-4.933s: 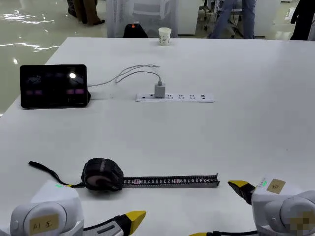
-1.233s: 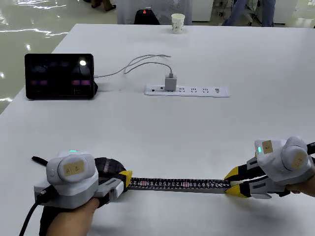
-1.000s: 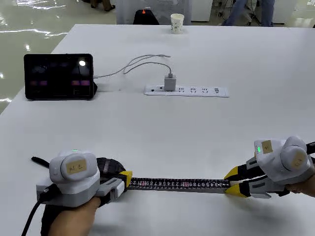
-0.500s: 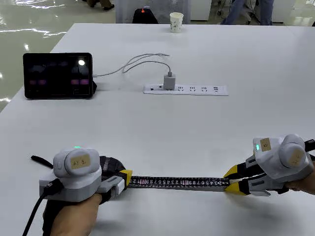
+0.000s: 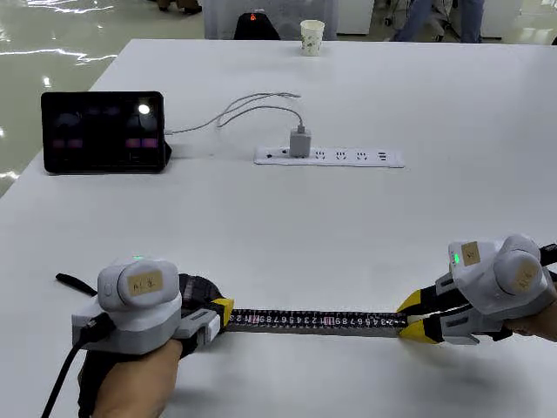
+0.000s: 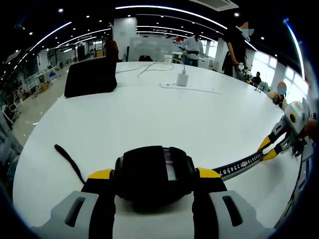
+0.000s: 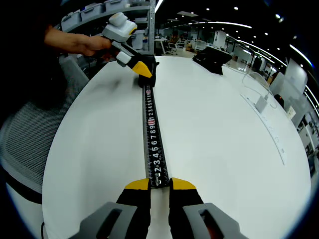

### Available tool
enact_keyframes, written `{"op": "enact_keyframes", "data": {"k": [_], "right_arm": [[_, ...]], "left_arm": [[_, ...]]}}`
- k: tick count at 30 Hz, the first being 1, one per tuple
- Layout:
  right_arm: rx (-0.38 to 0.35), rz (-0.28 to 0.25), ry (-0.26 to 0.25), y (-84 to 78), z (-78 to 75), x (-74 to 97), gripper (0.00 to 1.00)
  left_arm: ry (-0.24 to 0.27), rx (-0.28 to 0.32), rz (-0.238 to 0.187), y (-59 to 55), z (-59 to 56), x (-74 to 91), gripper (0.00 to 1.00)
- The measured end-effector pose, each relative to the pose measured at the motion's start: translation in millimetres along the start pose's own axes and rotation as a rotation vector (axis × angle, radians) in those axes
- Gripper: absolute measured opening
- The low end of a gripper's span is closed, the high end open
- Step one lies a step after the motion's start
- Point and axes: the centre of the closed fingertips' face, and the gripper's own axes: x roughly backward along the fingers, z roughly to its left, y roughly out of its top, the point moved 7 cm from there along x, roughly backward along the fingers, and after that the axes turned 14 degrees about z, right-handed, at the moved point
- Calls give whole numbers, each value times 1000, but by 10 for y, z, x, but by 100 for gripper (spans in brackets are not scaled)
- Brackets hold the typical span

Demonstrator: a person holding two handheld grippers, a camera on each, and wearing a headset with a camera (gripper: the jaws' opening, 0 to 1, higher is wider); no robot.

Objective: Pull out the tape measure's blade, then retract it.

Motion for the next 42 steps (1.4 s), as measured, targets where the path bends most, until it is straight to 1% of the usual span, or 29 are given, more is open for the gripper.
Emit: {"op": "enact_keyframes", "data": {"k": [21, 27, 42], "right_arm": [[-4, 4, 2, 0, -3, -6, 9], [-9, -2, 6, 7, -2, -12, 9], [7, -21, 21, 209, 6, -113, 9]], "left_arm": [[-10, 14, -4, 8, 9, 3, 56], [-17, 21, -3, 10, 18, 6, 56], [-28, 28, -3, 1, 28, 17, 57]]}}
